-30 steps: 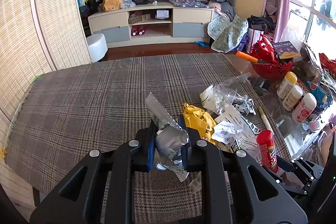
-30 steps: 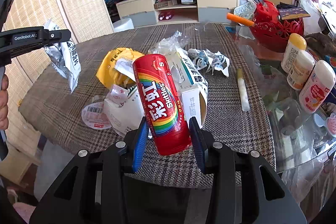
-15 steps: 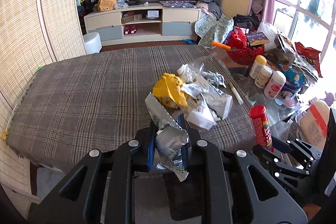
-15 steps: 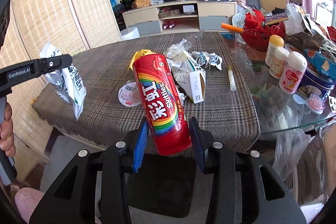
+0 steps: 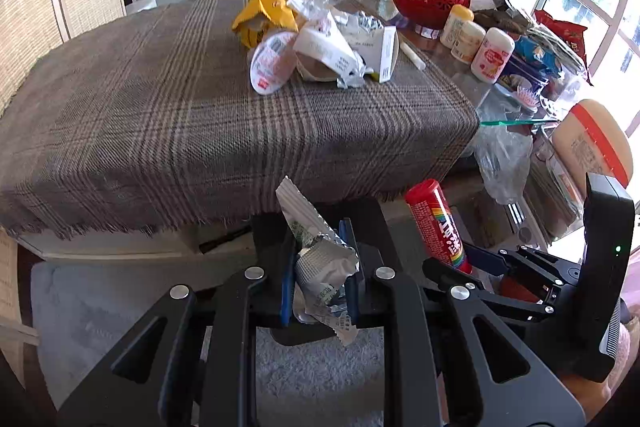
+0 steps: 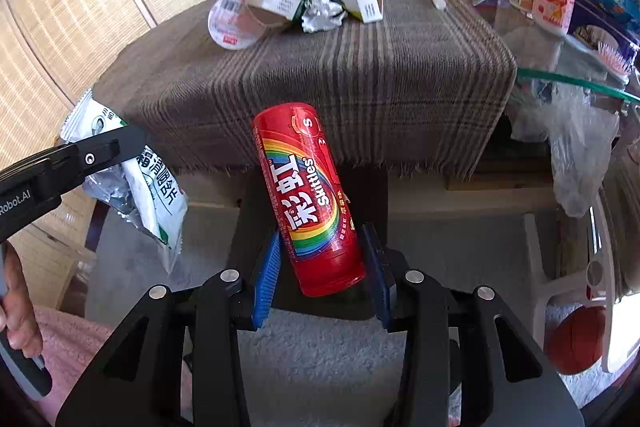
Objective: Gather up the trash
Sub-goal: 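Carry the foil wrapper and Skittles tube down over the black bin with both grippers, then open both grippers to drop the items into the black bin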
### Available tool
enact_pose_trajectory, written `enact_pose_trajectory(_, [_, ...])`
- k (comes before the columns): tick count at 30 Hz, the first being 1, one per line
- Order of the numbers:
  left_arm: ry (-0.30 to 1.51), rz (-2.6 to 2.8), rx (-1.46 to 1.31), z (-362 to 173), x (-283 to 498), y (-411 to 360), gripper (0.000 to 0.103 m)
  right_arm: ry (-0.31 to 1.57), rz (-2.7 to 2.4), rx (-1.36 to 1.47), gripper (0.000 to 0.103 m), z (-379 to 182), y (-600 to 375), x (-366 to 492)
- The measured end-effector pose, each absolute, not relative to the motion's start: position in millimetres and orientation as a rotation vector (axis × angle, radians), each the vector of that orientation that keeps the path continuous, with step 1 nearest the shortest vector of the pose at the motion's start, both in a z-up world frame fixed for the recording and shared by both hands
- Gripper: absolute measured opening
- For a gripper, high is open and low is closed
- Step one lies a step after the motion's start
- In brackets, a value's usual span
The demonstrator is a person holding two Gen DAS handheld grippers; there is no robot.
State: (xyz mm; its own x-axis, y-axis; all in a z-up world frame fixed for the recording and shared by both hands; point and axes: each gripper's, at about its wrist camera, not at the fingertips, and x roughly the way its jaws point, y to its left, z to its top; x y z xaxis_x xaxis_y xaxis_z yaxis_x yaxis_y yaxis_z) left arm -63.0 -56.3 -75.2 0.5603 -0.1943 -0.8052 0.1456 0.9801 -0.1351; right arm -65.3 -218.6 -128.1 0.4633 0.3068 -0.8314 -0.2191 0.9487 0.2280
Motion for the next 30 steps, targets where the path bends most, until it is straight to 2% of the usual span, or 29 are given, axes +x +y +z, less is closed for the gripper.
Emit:
enact_pose_trajectory(8, [1.095,-0.285,-0.119,-152.7,-40.1,-53.2,0.019,1.175,0.307,0.101,0.041,-185.6,-211.9,-52.3])
enact_pose_trajectory(15, [1.176,-0.294,-0.109,-187.5,-17.6,-60.8,0.020,1.253,0.302,0.095,0.041,-216.6,-207.9,-36.9])
enact_pose_trajectory(17, [1.182,-0.289,-0.113,-192.4,-12.3,-61.5,0.024,1.259,0.300,0.094,0.043,-218.1,-204.4,-35.6])
enact_pose_trajectory(19, [1.182,-0.278,-0.108,-195.7,-9.4,-60.6,0.039,1.266,0.295,0.086,0.043,-219.5,-203.1,-32.6])
enact_pose_trajectory(21, [1.182,-0.271,-0.099,-196.6,-7.4,-61.5,0.045,1.275,0.293,0.063,0.052,-221.9,-199.7,-30.9])
enact_pose_trajectory(22, [1.181,-0.266,-0.095,-196.4,-7.2,-61.3,0.046,1.276,0.290,0.054,0.063,-222.4,-198.7,-30.6])
enact_pose_trajectory(23, [1.180,-0.261,-0.092,-195.4,-6.5,-60.9,0.048,1.274,0.282,0.043,0.066,-221.5,-197.3,-30.1])
enact_pose_trajectory(25, [1.171,-0.250,-0.091,-191.3,-7.4,-57.3,0.056,1.267,0.271,0.026,0.067,-221.7,-195.5,-30.2])
enact_pose_trajectory(27, [1.163,-0.241,-0.095,-186.1,-8.6,-52.2,0.063,1.262,0.265,0.021,0.071,-219.6,-194.1,-31.5])
enact_pose_trajectory(30, [1.136,-0.222,-0.098,-175.1,-14.7,-44.9,0.077,1.237,0.237,0.005,0.083,-205.4,-198.4,-34.5])
